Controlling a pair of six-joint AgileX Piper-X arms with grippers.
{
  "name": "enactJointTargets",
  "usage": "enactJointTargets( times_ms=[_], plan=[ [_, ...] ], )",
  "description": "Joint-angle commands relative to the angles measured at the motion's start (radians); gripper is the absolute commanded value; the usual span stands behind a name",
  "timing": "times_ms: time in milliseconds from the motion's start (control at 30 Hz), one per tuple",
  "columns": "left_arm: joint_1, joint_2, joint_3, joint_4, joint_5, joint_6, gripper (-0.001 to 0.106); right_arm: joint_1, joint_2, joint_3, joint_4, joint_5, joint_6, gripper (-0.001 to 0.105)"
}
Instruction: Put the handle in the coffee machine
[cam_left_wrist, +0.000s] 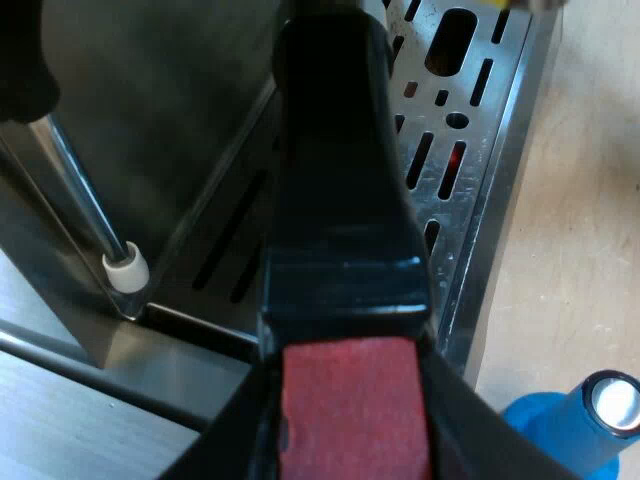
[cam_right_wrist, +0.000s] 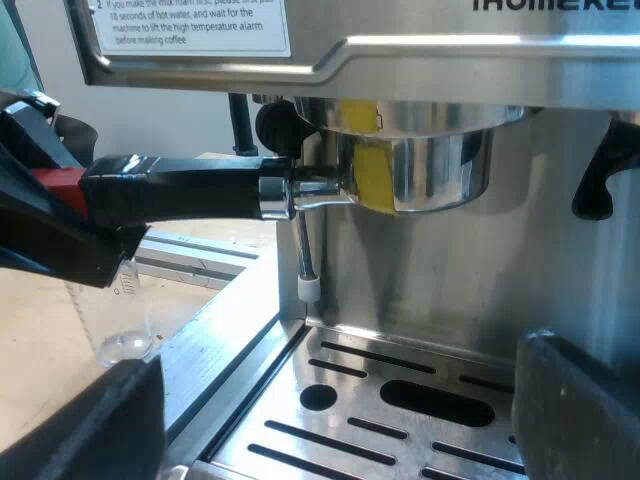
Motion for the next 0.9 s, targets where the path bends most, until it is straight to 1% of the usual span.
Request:
enactJointTargets(
  times_ms=[33, 200, 333, 367, 467, 600, 733, 900],
  plan=[
    [-0.006, -0.010, -0.019, -0.014, 0.058, -0.008, 0.001, 0.003, 0.001, -0.001, -0.014, 0.003, -0.005, 0.072],
    [-0.006, -0.010, -0.039, -0.002, 0.071, -0.006, 0.001, 0.003, 0.001, -0.001, -0.014, 0.003, -0.005, 0.072],
    [-0.006, -0.010, -0.056, 0.032, 0.074, 0.026, 0.001, 0.003, 0.001, -0.001, -0.014, 0.003, -0.005, 0.072],
    [-0.006, -0.010, -0.058, 0.039, 0.074, 0.031, 0.001, 0.003, 0.001, -0.001, -0.014, 0.003, -0.005, 0.072],
    [-0.006, -0.010, -0.065, 0.067, 0.101, 0.037, 0.001, 0.003, 0.001, -0.001, -0.014, 0.003, -0.005, 0.072],
    [-0.006, -0.016, -0.068, 0.096, 0.102, 0.047, 0.001, 0.003, 0.001, -0.001, -0.014, 0.003, -0.005, 0.072],
    [-0.006, -0.032, -0.068, 0.098, 0.120, 0.067, 0.001, 0.003, 0.001, -0.001, -0.014, 0.003, -0.005, 0.072],
    [-0.006, -0.034, -0.068, 0.073, 0.141, 0.058, 0.001, 0.003, 0.001, -0.001, -0.014, 0.003, -0.005, 0.072]
  ],
)
